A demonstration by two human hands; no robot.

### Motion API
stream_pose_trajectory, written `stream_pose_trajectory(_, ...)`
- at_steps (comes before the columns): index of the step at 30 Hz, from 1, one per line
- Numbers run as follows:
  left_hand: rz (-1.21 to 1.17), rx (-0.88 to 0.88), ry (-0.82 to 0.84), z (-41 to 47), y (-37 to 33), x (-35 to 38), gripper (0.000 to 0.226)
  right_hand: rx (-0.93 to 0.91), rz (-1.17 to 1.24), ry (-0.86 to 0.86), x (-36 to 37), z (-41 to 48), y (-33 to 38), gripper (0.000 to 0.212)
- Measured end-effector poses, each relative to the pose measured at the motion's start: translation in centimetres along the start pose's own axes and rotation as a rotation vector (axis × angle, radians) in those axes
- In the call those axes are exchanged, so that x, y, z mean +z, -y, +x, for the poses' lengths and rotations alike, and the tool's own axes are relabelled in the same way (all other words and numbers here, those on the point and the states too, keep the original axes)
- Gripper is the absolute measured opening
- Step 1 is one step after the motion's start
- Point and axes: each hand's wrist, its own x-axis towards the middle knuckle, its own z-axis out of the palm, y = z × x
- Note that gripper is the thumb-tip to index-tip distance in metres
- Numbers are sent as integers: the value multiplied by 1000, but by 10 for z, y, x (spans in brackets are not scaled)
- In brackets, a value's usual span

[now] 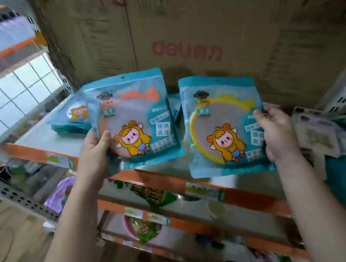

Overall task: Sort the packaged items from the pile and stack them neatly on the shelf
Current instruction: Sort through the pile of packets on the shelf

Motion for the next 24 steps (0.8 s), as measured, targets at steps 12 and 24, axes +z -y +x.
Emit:
stream_pose_trajectory(12, 304, -206, 256, 214, -31, -134, 8, 72, 20, -202, 156, -36, -31, 10)
stream_pose_trajectory(24, 814, -100, 382, 271, -38, -142, 52, 51, -59, -292, 195, -46, -44, 9)
